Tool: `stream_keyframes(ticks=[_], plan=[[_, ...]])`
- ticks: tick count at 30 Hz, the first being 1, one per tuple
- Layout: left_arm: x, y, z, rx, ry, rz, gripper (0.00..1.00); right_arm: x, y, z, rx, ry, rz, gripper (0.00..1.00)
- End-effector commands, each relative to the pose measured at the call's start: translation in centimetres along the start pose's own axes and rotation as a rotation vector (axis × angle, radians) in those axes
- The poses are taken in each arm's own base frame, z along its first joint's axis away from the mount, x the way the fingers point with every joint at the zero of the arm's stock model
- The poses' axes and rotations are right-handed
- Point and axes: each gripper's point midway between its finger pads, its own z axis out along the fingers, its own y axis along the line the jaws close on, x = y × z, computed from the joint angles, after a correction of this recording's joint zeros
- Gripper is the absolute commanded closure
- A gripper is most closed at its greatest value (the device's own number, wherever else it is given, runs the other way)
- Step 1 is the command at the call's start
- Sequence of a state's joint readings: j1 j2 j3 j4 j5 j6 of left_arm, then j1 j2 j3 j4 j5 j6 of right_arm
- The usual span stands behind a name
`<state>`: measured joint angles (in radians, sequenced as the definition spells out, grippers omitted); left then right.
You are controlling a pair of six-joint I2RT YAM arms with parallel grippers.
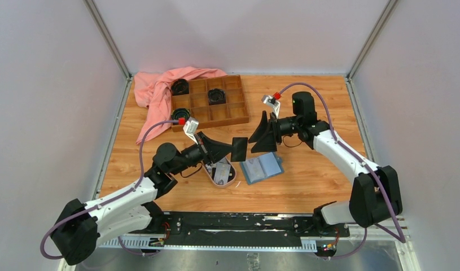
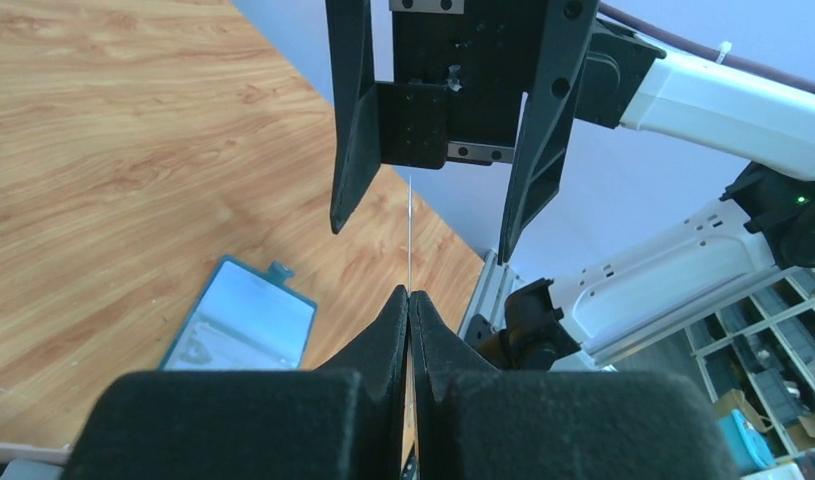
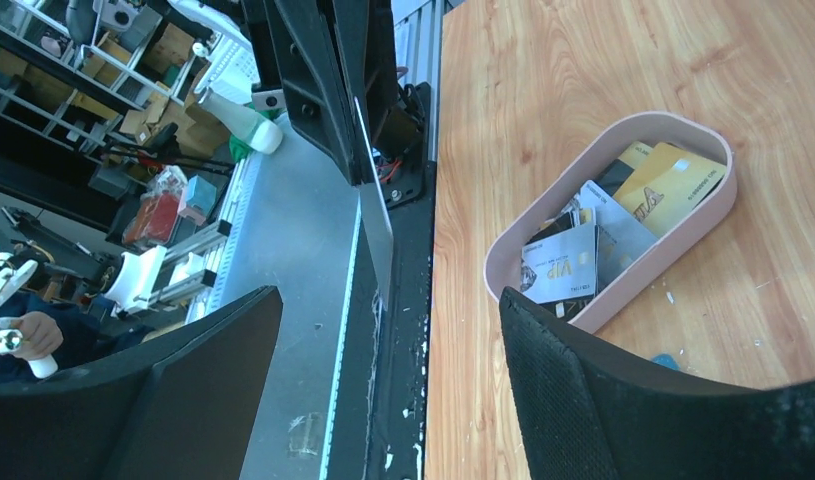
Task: Put the credit cards into the card holder
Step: Pick up the credit card from the storage box.
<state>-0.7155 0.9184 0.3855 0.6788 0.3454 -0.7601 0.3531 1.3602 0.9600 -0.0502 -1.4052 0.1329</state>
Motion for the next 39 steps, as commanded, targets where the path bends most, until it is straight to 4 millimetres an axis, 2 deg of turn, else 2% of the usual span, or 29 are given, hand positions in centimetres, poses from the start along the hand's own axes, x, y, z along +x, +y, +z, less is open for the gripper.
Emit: stream_keyframes(ticks=[1, 5, 9, 13, 17, 20, 23, 25, 30, 35, 39], plan=[[-1.9, -1.2, 1.0, 0.034, -0.093, -0.003, 1.00, -2.5, 1.3, -0.1, -0.010, -0.043, 0.006, 0.18], [-1.9, -1.4, 1.5, 0.046, -0.108, -0.023, 1.00, -2.9, 1.5, 0.1, -0.014, -0.053, 0.042, 0.28], [-1.5, -1.4, 1.8, 0.051, -0.103, -0.038, 1.00, -3.3, 1.8, 0.2, -0.014, -0.058, 0.047, 0.48], [-1.6, -1.2, 1.8, 0.051, -0.120, -0.041, 1.00, -3.1, 1.7, 0.4, -0.012, -0.063, 0.061, 0.63], [-1.2, -1.0, 1.8, 0.047, -0.110, -0.045, 1.00, -3.0, 1.8, 0.6, -0.024, -0.057, 0.064, 0.86], [-0.9, -0.8, 1.7, 0.042, -0.103, -0.046, 1.00, -2.8, 1.8, 0.7, -0.036, -0.049, 0.054, 0.99], [-0.5, -0.5, 1.5, 0.034, -0.099, -0.043, 0.97, -2.4, 1.8, 0.6, -0.054, -0.037, 0.023, 1.00], [-0.2, -0.1, 1.2, 0.023, -0.095, -0.038, 0.86, -2.0, 1.8, 0.4, -0.064, -0.024, -0.013, 1.00], [0.3, 1.2, -0.2, -0.062, -0.067, 0.046, 0.43, -1.0, 1.6, -0.7, -0.051, -0.019, -0.111, 1.00], [0.2, 2.1, -2.5, -0.143, -0.058, 0.147, 0.22, 0.1, 0.6, -1.8, 0.028, -0.040, -0.139, 1.00], [-0.2, 1.9, -3.5, -0.151, -0.082, 0.140, 0.12, 1.5, -0.5, -2.3, 0.062, -0.042, -0.143, 1.00]])
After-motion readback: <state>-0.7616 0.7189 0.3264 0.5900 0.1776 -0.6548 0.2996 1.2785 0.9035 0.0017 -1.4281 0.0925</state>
